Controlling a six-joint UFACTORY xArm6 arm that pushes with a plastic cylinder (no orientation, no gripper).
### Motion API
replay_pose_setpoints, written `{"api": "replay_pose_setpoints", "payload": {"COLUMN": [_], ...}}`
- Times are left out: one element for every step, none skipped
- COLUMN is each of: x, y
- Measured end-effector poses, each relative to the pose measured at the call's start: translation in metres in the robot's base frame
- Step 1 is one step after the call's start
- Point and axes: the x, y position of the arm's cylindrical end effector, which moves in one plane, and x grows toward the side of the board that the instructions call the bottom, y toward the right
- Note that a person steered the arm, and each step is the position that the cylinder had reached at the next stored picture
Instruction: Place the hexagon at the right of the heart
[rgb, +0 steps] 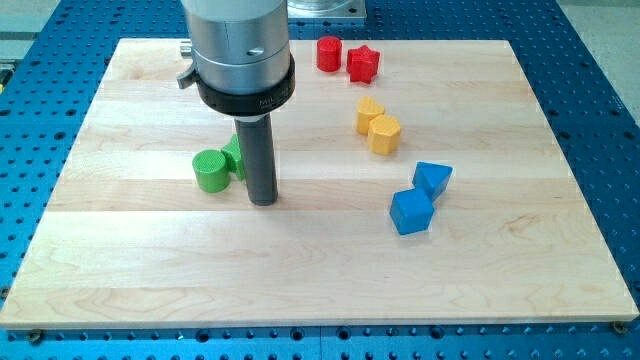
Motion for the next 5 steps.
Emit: {"api": "replay_pose_setpoints", "payload": {"x": [0.0,0.002,0.002,-0.011,-0.057], "y": [0.0,0.0,0.003,0.08,0.088]}}
